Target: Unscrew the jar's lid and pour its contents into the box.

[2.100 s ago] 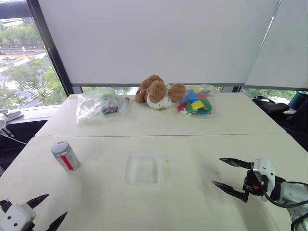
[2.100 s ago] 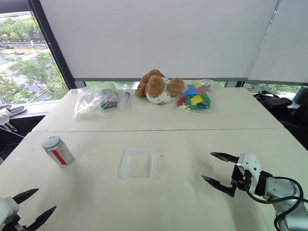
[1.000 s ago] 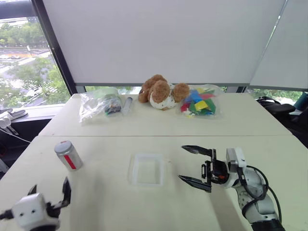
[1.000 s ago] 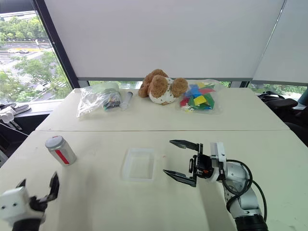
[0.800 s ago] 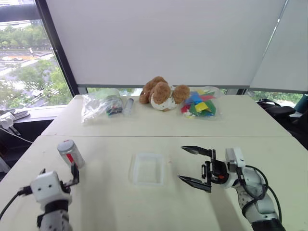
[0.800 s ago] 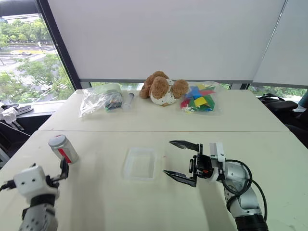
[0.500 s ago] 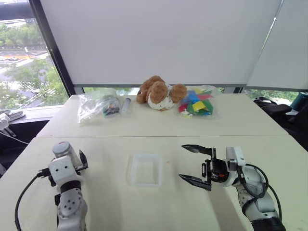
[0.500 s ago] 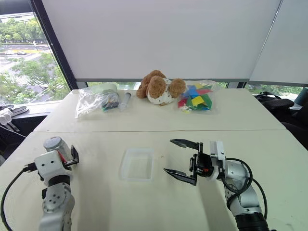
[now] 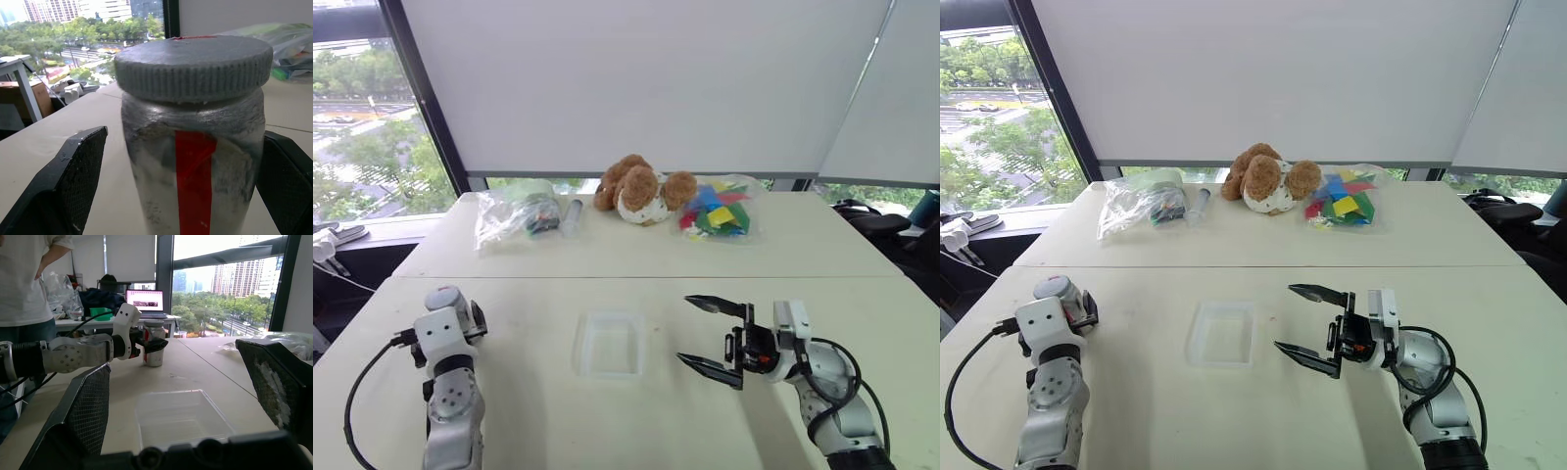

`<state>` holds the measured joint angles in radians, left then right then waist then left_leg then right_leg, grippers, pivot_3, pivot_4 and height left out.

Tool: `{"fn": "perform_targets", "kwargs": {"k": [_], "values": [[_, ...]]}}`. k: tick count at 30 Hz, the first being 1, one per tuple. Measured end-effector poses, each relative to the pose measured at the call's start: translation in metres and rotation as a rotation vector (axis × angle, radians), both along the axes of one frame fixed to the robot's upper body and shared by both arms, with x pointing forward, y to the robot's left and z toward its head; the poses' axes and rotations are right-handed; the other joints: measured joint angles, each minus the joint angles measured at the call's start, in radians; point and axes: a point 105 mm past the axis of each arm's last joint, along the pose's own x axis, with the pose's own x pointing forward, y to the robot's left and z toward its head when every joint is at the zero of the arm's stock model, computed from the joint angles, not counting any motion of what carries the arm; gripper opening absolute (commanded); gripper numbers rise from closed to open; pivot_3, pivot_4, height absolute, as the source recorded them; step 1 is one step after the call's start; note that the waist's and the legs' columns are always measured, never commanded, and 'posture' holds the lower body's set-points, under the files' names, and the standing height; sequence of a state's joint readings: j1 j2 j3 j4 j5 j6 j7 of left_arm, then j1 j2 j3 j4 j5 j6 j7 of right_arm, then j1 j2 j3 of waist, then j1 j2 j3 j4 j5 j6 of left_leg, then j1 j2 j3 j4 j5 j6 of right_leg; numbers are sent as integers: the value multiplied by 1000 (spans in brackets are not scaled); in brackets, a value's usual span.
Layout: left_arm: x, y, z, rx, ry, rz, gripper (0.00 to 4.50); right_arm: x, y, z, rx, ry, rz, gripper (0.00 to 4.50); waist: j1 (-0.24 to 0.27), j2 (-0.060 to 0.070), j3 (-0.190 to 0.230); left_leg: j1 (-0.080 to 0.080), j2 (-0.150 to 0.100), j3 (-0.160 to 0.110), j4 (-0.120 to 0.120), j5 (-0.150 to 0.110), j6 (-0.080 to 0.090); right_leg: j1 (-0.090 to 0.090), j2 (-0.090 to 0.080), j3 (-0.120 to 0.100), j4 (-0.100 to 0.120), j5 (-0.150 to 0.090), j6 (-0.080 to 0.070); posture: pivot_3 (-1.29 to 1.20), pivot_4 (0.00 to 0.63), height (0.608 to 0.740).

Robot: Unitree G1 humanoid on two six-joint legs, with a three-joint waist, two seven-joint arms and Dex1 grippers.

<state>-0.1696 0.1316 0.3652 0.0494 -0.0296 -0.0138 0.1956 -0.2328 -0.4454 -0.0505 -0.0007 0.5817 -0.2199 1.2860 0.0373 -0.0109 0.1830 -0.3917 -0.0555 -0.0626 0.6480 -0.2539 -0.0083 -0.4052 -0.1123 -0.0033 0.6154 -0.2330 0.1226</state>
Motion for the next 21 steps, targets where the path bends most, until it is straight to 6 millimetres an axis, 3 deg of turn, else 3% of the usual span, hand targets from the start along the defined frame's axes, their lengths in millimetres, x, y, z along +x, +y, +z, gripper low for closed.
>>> {"fn": "perform_targets", "kwargs": {"k": [1,3,7,13,16,18,21], "values": [[2,1,-2,3,8,-3,4469,0,0,0,0,3,0,4500,-1,0,0,0,0,0,0,0,0,0,0,0,0,0,0,0,150,740],[5,3,-3,6,20,-6,3920,0,-1,0,-5,7,-1,4500,0,0,0,0,0,0,0,0,0,0,0,0,0,0,0,0,150,740],[7,3,-2,13,15,-12,2190,0,-1,0,-6,9,-2,4500,0,0,0,0,0,0,0,0,0,0,0,0,0,0,0,0,150,740],[3,-5,2,-44,-35,-131,2215,2,-1,5,-3,14,-26,4500,-1,0,0,0,0,0,0,0,0,0,0,0,0,0,0,0,150,740],[-1,-18,29,-61,-161,-347,2215,3,-1,13,-25,25,-56,4500,-1,0,0,-1,1,0,0,0,0,-1,-1,0,0,-2,-3,0,150,740],[-8,-30,54,-33,-193,-599,2215,10,3,22,-33,88,-108,4500,-3,0,0,-2,2,0,0,0,0,-3,-1,1,0,-2,-5,0,150,740],[-28,-64,86,84,-91,-1070,2215,21,13,48,-48,173,-177,4500,-23,2,1,-4,2,0,-1,0,-1,-5,-1,1,1,-2,-6,0,150,740]]}}
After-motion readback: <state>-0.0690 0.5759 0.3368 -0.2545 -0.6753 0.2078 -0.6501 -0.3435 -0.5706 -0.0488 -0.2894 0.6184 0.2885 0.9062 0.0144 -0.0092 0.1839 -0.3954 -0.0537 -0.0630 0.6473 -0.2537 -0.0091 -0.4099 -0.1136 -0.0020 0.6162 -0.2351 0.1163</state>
